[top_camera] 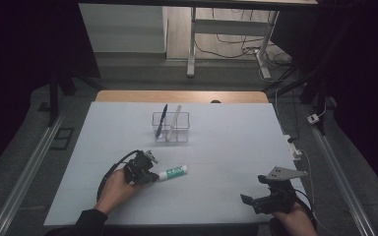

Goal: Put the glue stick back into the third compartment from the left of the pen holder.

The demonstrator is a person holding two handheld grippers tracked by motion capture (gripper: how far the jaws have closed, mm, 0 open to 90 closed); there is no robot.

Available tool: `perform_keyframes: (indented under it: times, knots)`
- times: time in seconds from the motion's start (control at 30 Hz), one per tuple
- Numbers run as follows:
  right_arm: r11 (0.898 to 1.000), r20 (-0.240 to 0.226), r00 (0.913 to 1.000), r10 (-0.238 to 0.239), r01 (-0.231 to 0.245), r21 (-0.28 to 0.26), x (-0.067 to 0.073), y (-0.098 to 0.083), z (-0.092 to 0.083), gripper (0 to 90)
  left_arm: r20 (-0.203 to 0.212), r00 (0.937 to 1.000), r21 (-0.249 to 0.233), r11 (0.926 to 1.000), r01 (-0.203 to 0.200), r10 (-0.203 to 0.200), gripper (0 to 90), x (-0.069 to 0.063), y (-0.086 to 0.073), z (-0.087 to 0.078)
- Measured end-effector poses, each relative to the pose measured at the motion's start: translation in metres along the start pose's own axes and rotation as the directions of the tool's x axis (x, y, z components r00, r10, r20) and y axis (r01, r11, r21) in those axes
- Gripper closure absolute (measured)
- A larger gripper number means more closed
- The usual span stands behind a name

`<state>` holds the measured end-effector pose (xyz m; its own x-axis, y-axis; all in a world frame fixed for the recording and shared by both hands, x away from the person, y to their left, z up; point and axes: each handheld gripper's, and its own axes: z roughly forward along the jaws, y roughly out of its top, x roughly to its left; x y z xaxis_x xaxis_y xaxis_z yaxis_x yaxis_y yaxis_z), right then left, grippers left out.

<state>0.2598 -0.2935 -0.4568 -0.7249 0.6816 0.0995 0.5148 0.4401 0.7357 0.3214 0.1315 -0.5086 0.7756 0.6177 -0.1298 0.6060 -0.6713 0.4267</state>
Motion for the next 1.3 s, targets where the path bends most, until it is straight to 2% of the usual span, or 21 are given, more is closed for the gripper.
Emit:
perform_keyframes:
  times: [0.07, 0.13, 0.23, 0.33, 0.47, 0.53, 0.6, 0.8, 0.93, 1.07, 1.17, 1.3]
  knots:
    - [1.0, -0.003, 1.0, -0.001, 0.001, 0.004, 0.0, 0.0, 0.0, 3.6, -0.014, 0.9998, -0.018, 0.9998, 0.01, -0.011, 80.0, 0.003, -0.001, -0.006]
    - [1.0, -0.004, 1.0, 0.0, 0.0, 0.004, 0.0, 0.0, 0.0, 3.6, -0.011, 0.9999, -0.049, 0.9987, 0.012, -0.013, 70.3, 0.006, -0.001, -0.012]
    - [1.0, -0.001, 1.0, 0.001, -0.001, 0.0, 0.0, 0.0, 0.0, 3.6, -0.01, 0.9999, -0.074, 0.9972, 0.005, -0.006, 49.2, 0.008, 0.002, -0.013]
    - [1.0, -0.001, 1.0, 0.001, -0.001, 0.001, 0.0, 0.0, 0.0, 3.6, -0.002, 0.9999, -0.082, 0.9966, -0.01, 0.01, 31.7, 0.008, 0.009, -0.011]
    - [1.0, 0.0, 1.0, 0.002, -0.002, 0.001, 0.0, 0.0, 0.0, 3.6, 0.007, 0.9994, -0.092, 0.9952, -0.032, 0.033, 17.8, 0.005, 0.02, -0.006]
    - [1.0, -0.002, 1.0, 0.002, -0.002, 0.0, 0.0, 0.0, 0.0, 3.6, -0.005, 0.9984, -0.096, 0.9938, -0.057, 0.057, 10.2, 0.003, 0.026, -0.002]
    - [1.0, -0.003, 1.0, 0.002, -0.002, -0.001, 0.0, 0.0, 0.0, 3.6, -0.014, 0.996, -0.078, 0.9929, -0.089, 0.088, 3.3, 0.0, 0.031, 0.003]
    - [1.0, -0.006, 1.0, 0.001, -0.001, 0.002, -0.001, 0.0, 0.0, 3.6, 0.003, 0.9903, -0.02, 0.9901, -0.139, 0.139, 0.0, -0.007, 0.043, 0.017]
    - [1.0, -0.006, 1.0, 0.001, -0.001, 0.002, -0.001, 0.0, 0.0, 3.6, 0.027, 0.9906, -0.016, 0.9909, -0.134, 0.134, 0.5, -0.007, 0.045, 0.023]
    - [1.0, -0.007, 1.0, 0.0, 0.0, 0.001, -0.001, 0.0, 0.0, 3.6, -0.012, 0.9871, 0.012, 0.9871, -0.159, 0.16, 8.5, -0.008, 0.043, 0.025]
    - [1.0, -0.003, 1.0, -0.001, 0.001, 0.002, -0.001, 0.0, -0.001, 3.6, -0.009, 0.9859, 0.016, 0.9859, -0.167, 0.167, 22.0, -0.006, 0.04, 0.024]
    - [1.0, -0.003, 1.0, -0.003, 0.003, 0.001, -0.001, 0.0, -0.001, 3.6, -0.021, 0.981, 0.031, 0.9808, -0.192, 0.193, 32.8, -0.007, 0.036, 0.023]
